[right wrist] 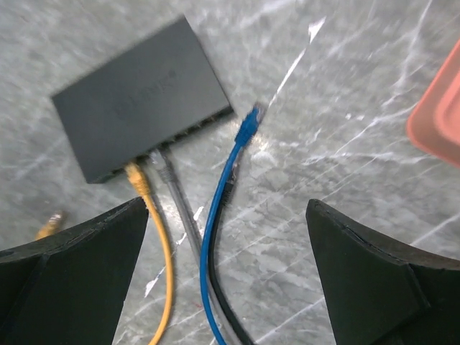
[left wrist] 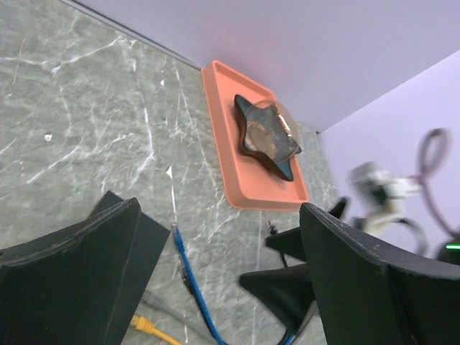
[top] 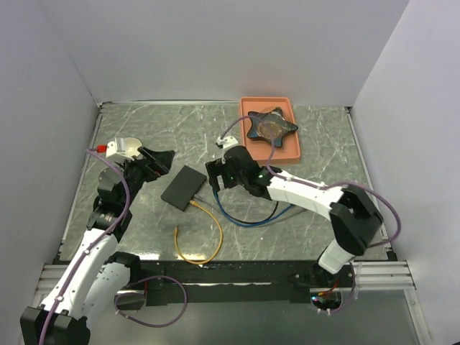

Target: Insert the plug into the switch port

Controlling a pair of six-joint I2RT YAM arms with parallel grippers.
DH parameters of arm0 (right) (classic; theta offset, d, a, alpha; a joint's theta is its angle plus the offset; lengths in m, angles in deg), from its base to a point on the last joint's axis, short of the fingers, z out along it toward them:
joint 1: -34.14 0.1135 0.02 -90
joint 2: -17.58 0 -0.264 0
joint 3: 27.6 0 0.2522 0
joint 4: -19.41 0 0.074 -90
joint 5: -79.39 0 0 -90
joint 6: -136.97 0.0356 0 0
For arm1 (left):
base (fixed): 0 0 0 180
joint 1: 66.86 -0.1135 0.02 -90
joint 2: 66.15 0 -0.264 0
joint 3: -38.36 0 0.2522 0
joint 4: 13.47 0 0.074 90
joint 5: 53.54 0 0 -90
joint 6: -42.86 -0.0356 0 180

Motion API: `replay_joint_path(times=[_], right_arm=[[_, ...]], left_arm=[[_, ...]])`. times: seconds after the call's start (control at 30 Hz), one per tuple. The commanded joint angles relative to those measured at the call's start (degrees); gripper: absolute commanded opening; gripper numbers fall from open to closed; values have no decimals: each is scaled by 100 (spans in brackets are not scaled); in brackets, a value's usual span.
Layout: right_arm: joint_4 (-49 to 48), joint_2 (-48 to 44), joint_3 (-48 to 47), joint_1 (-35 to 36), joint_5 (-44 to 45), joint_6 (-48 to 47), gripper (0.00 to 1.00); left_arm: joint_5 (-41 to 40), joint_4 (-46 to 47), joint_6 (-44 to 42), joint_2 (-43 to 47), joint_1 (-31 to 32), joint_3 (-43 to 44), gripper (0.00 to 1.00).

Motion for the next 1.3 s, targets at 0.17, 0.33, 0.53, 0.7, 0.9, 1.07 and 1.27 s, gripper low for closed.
replay_joint_path(times=[0.17,0.33,0.53,0.7,0.9,1.07,1.27], right_arm=[[256,947,-720,-26,252,180,96],[161,1185,-737,-18,191,224,92],[248,1641,-1044,-9,121,329,87],[283,2072,-1404,-9,111,294,77],[450,2494,-1739,-9,226,329,64],[679,2837,-2038,-9,296,356,50],[591,2846,-2003,-9,217,356,8]], left_arm=[[315,339,140,-336,-12,284,99],[395,462,254,-574,-21,266,99],[588,506,351,-821,-21,354,100],[632,506,395,-847,-21,354,100],[553,471,377,-750,-21,319,99],[492,339,316,-715,-12,345,99],[386,286,280,-654,-21,328,99]])
